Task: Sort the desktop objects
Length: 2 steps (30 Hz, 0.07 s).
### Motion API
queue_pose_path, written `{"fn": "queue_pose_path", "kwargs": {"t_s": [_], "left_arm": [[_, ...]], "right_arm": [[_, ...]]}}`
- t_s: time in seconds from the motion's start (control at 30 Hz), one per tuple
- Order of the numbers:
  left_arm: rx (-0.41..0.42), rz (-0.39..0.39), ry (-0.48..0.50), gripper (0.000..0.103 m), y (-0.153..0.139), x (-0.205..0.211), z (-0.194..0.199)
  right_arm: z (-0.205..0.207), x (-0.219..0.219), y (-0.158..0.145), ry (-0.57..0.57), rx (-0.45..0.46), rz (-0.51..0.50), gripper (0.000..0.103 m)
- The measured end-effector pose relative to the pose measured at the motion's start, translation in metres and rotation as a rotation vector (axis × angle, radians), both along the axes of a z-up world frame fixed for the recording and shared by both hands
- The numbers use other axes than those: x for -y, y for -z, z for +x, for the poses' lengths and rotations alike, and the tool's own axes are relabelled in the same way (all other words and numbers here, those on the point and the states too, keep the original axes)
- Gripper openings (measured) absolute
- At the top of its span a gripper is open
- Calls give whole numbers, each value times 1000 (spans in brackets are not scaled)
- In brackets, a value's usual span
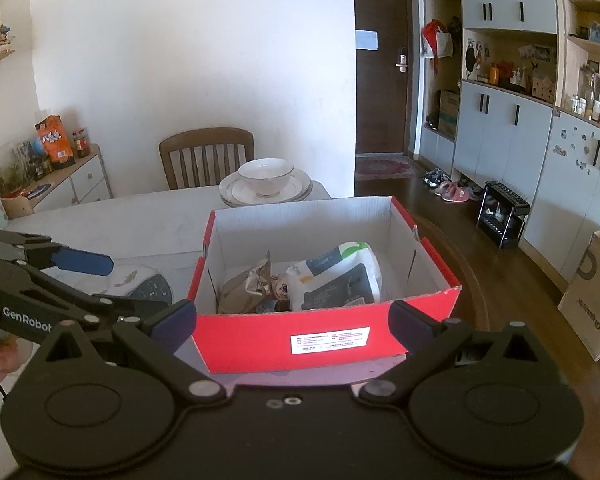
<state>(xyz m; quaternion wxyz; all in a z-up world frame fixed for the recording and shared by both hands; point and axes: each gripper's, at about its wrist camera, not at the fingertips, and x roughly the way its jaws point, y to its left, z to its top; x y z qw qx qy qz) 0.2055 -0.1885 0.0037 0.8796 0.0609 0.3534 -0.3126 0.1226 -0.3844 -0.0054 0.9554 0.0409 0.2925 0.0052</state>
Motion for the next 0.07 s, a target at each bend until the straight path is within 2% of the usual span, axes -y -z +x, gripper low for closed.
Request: {"fn": "queue_pose_path", "kwargs": {"t_s": [0.07], "left_arm": [[-4, -5, -3, 103, 1, -2, 2]], "right_arm": [[1, 0, 0, 7, 2, 6, 102]]}}
